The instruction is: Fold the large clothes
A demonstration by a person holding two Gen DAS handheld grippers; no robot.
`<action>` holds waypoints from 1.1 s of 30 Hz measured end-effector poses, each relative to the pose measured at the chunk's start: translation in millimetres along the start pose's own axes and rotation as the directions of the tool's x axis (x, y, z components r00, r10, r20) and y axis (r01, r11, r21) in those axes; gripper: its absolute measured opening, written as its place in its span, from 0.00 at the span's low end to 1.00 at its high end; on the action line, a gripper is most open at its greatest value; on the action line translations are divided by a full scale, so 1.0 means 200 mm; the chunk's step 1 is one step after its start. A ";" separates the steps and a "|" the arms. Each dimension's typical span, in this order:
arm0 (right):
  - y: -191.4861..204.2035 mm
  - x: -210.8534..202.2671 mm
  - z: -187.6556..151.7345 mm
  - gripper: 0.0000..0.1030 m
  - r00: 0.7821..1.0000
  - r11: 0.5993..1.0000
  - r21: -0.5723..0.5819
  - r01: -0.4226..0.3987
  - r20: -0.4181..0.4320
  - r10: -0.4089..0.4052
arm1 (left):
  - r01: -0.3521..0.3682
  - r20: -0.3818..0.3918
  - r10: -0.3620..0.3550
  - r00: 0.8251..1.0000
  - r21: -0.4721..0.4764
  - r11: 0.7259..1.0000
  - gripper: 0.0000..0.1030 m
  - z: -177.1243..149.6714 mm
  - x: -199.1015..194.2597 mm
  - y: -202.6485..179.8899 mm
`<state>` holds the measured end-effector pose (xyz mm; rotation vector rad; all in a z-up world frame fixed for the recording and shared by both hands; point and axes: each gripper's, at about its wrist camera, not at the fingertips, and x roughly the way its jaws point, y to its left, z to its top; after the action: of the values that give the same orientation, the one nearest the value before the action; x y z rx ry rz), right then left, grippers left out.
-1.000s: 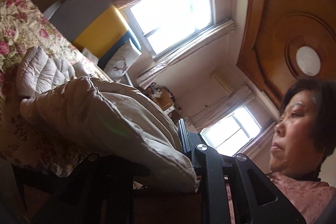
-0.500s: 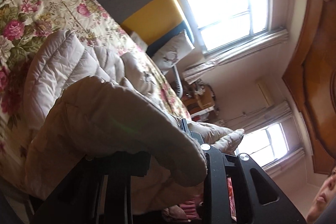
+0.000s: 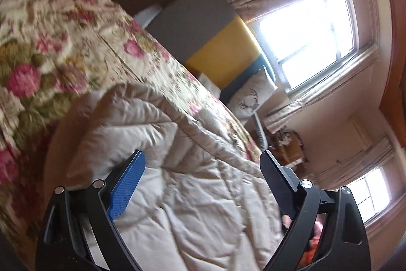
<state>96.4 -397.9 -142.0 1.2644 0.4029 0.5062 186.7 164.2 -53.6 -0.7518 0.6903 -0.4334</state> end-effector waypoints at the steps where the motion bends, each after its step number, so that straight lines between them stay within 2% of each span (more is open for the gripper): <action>1: 0.00 0.00 0.00 0.55 1.000 0.999 -0.037 0.014 0.005 -0.014 | -0.023 0.004 0.023 1.000 0.031 0.999 0.88 -0.01 0.02 0.01; 3: 0.03 0.01 -0.02 0.58 0.999 0.990 -0.127 0.054 0.009 -0.054 | -0.059 0.000 0.060 0.998 0.102 0.993 0.88 -0.05 0.06 0.01; 5: 0.06 0.02 -0.03 0.66 0.996 0.979 -0.188 0.084 0.014 -0.083 | -0.083 0.020 0.081 0.997 0.160 0.984 0.89 -0.07 0.09 0.00; 7: 0.11 0.01 -0.04 0.73 0.988 0.957 -0.246 0.154 0.055 -0.145 | -0.112 0.024 0.109 0.994 0.187 0.976 0.89 -0.07 0.12 -0.01; 8: 0.14 0.01 -0.03 0.85 0.979 0.941 -0.275 0.199 0.099 -0.178 | -0.128 0.025 0.125 0.992 0.191 0.973 0.89 -0.06 0.13 -0.01; 9: 0.18 -0.02 -0.03 0.93 0.960 0.918 -0.293 0.266 0.163 -0.226 | -0.155 0.022 0.154 0.988 0.193 0.969 0.89 -0.05 0.14 -0.02; 10: 0.20 -0.04 -0.03 0.97 0.931 0.891 -0.292 0.346 0.222 -0.289 | -0.184 0.013 0.185 0.983 0.186 0.965 0.89 -0.04 0.13 -0.03; 11: 0.24 -0.05 -0.04 0.97 0.914 0.871 -0.296 0.392 0.231 -0.333 | -0.211 0.008 0.213 0.977 0.171 0.962 0.89 -0.02 0.14 -0.04; 13: 0.31 -0.04 -0.06 0.95 0.912 0.840 -0.356 0.409 0.194 -0.361 | -0.206 0.031 0.204 0.979 0.140 0.968 0.89 -0.02 0.07 -0.08; 15: 0.42 -0.01 -0.12 0.94 0.885 0.759 -0.458 0.462 0.188 -0.425 | -0.187 0.034 0.184 0.982 0.137 0.973 0.89 -0.04 0.00 -0.15; 18: 0.56 0.17 -0.23 0.93 0.866 0.659 -0.604 0.448 0.109 -0.488 | -0.171 -0.011 0.176 0.984 0.177 0.969 0.89 -0.07 0.01 -0.27; 19: 0.59 0.24 -0.27 0.93 0.852 0.622 -0.647 0.441 0.084 -0.517 | -0.173 -0.036 0.184 0.982 0.207 0.963 0.89 -0.09 0.03 -0.31; 20: 0.62 0.30 -0.31 0.91 0.833 0.578 -0.689 0.437 0.067 -0.549 | -0.176 -0.060 0.195 0.979 0.240 0.955 0.89 -0.10 0.07 -0.35; 22: 0.64 0.43 -0.38 0.87 0.781 0.480 -0.759 0.441 0.061 -0.622 | -0.184 -0.099 0.227 0.969 0.324 0.928 0.89 -0.14 0.14 -0.43; 23: 0.64 0.49 -0.41 0.86 0.762 0.440 -0.785 0.435 0.060 -0.645 | -0.199 -0.111 0.256 0.960 0.371 0.907 0.89 -0.16 0.19 -0.46; 25: 0.60 0.58 -0.47 0.82 0.736 0.390 -0.826 0.407 0.044 -0.676 | -0.221 -0.130 0.305 0.943 0.441 0.870 0.89 -0.20 0.27 -0.48; 26: 0.56 0.62 -0.48 0.77 0.718 0.382 -0.835 0.396 0.023 -0.695 | -0.231 -0.136 0.327 0.935 0.467 0.854 0.89 -0.22 0.30 -0.47; 27: 0.52 0.66 -0.48 0.74 0.699 0.383 -0.835 0.394 0.002 -0.715 | -0.255 -0.147 0.368 0.918 0.493 0.832 0.89 -0.24 0.35 -0.47; 28: 0.47 0.68 -0.47 0.71 0.681 0.392 -0.828 0.400 -0.017 -0.732 | -0.266 -0.156 0.388 0.908 0.501 0.824 0.89 -0.25 0.38 -0.45; 29: 0.44 0.69 -0.46 0.71 0.674 0.411 -0.815 0.408 -0.035 -0.738 | -0.265 -0.159 0.390 0.907 0.503 0.823 0.89 -0.27 0.40 -0.43; 30: 0.41 0.69 -0.45 0.70 0.676 0.432 -0.801 0.414 -0.047 -0.735 | -0.270 -0.149 0.391 0.908 0.507 0.818 0.84 -0.28 0.42 -0.42; 31: 0.39 0.69 -0.45 0.65 0.680 0.445 -0.793 0.416 -0.053 -0.731 | -0.281 -0.138 0.399 0.906 0.510 0.813 0.73 -0.28 0.42 -0.40; 32: 0.37 0.69 -0.45 0.55 0.686 0.451 -0.791 0.414 -0.054 -0.725 | -0.292 -0.130 0.407 0.904 0.508 0.810 0.67 -0.29 0.42 -0.39; 33: 0.35 0.69 -0.45 0.49 0.697 0.466 -0.788 0.403 -0.065 -0.714 | -0.299 -0.126 0.412 0.902 0.505 0.810 0.51 -0.30 0.43 -0.38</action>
<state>150.7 -233.1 -98.3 0.1595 0.8416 0.2624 196.0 36.0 -63.3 -0.0906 0.8816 -0.3234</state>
